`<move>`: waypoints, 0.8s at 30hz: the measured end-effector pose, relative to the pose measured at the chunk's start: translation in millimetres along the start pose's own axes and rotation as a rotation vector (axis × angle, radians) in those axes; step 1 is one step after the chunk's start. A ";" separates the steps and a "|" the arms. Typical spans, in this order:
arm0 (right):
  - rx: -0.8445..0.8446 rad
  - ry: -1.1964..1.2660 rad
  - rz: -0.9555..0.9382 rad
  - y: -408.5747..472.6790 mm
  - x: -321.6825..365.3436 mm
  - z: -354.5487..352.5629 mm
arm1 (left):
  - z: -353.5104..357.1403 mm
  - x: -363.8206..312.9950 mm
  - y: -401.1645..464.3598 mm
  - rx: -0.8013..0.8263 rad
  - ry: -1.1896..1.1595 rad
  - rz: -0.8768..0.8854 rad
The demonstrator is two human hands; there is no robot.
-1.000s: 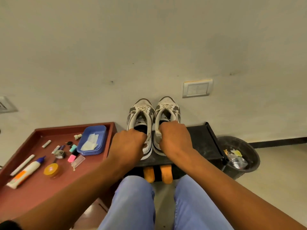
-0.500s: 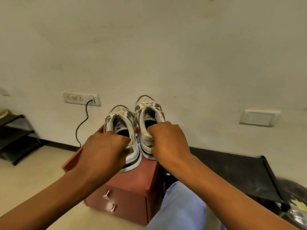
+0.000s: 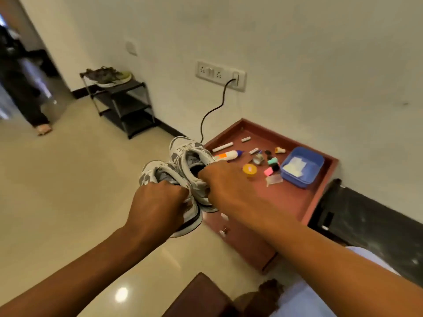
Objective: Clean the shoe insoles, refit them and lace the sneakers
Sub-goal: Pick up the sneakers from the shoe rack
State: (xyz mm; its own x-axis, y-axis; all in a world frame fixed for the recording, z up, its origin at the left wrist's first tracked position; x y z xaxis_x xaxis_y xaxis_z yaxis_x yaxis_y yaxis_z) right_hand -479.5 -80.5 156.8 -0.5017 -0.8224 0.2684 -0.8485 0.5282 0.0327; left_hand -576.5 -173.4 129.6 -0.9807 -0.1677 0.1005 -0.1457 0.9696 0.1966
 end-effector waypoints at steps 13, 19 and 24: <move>0.597 0.093 -0.041 50.3 -7.5 274.6 | 246.3 37.1 -110.5 0.486 -0.171 -0.298; 0.754 0.138 -0.055 38.9 -12.9 361.5 | 312.6 25.1 -149.3 0.605 -0.286 -0.408; 0.838 0.123 -0.032 32.4 -17.2 408.2 | 348.4 17.6 -167.0 0.652 -0.279 -0.501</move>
State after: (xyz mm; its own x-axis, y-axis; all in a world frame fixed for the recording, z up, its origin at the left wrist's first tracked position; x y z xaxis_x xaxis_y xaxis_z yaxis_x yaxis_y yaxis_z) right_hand -567.2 -135.5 -239.8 -0.4948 -0.7798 0.3835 -0.7308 0.1346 -0.6692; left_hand -614.8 -276.2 -241.3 -0.7645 -0.6355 -0.1083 -0.5309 0.7159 -0.4534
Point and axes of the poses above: each hand's wrist, its own y-axis towards the middle knuckle, its own z-axis out of the palm, x = y × z, the point moved 5 cm from there along y, towards the middle knuckle, and after that the axes turned 5 degrees about x, right-handed, at the moved point
